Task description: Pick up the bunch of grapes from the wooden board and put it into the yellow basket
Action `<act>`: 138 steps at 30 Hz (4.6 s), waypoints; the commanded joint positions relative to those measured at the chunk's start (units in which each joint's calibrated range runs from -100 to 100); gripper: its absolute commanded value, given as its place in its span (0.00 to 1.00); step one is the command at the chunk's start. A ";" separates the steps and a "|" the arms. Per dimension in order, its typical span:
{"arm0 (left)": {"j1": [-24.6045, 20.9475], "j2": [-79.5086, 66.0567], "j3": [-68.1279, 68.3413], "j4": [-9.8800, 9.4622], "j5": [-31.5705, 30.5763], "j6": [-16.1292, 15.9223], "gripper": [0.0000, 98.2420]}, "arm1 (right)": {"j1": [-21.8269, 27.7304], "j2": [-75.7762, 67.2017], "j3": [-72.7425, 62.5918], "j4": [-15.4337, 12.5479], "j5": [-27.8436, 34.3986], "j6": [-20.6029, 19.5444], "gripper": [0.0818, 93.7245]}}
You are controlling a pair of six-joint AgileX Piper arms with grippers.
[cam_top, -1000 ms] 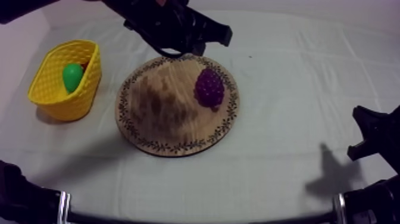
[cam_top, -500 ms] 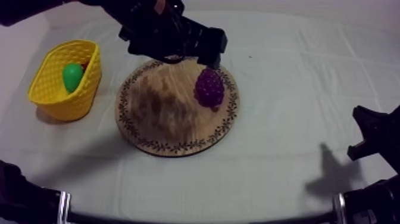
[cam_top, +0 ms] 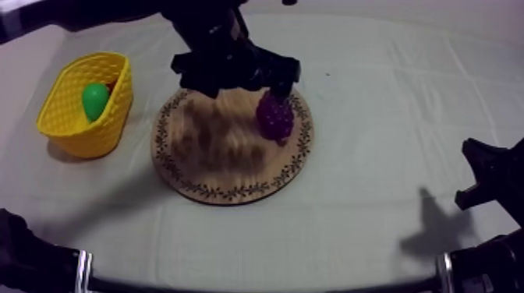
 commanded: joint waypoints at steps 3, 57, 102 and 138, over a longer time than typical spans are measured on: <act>-0.45 5.31 -2.85 0.48 0.50 1.00 0.98 | -0.02 -0.01 -0.03 0.01 -0.03 0.04 0.00; -4.19 40.12 -37.44 4.09 14.18 1.36 0.49 | -0.02 -0.01 -0.03 0.01 -0.03 0.05 0.00; -22.11 -36.15 21.88 -11.45 3.01 -15.90 0.47 | -0.02 -0.01 -0.03 0.01 -0.03 0.00 0.00; -33.06 -9.42 26.50 -12.04 -16.80 -13.17 0.42 | -0.02 -0.01 -0.03 0.01 -0.03 0.00 0.00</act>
